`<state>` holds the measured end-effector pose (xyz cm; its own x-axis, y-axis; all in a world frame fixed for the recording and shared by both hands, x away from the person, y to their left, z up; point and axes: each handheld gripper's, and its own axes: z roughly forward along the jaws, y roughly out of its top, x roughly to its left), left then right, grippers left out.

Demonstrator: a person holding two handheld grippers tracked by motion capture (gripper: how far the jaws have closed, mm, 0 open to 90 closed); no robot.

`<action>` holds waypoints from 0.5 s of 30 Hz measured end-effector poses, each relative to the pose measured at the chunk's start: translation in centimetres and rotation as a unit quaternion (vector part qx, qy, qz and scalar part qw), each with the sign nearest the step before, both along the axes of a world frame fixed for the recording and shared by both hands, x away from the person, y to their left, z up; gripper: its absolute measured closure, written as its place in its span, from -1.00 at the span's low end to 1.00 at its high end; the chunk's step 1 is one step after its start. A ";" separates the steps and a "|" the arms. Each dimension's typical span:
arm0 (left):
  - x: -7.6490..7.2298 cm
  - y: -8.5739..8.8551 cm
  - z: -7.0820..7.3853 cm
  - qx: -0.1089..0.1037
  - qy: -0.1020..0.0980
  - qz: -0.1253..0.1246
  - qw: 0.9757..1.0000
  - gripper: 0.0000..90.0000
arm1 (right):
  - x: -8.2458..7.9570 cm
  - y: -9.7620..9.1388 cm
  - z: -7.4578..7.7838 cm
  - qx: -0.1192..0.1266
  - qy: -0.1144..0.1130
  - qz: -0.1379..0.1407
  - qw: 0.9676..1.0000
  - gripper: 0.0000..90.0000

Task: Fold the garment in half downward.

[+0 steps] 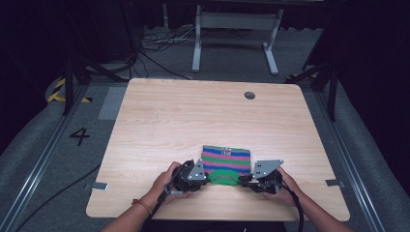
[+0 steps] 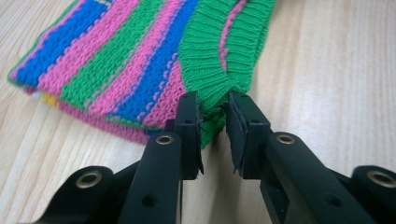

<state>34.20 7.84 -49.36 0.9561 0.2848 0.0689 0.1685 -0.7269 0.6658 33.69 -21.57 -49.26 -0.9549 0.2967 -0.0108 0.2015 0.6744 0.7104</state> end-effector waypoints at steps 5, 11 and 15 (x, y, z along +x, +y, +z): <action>1.0 0.2 -0.2 -0.010 0.009 0.013 1.000 0.67 | 0.7 0.1 -0.1 -0.007 -0.018 -0.018 1.000 0.79; 0.9 0.3 0.5 -0.011 -0.003 0.013 1.000 0.53 | 0.8 -0.1 0.5 0.001 -0.015 -0.025 1.000 0.56; 1.0 1.4 2.0 -0.016 -0.005 0.035 0.999 0.21 | 0.7 -0.7 1.6 -0.004 -0.006 -0.041 0.999 0.27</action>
<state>35.19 9.20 -47.38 0.9328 0.3537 0.0690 0.2115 -0.6924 0.6898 34.39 -22.29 -47.65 -0.9274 0.3733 -0.0255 0.2472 0.6624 0.7071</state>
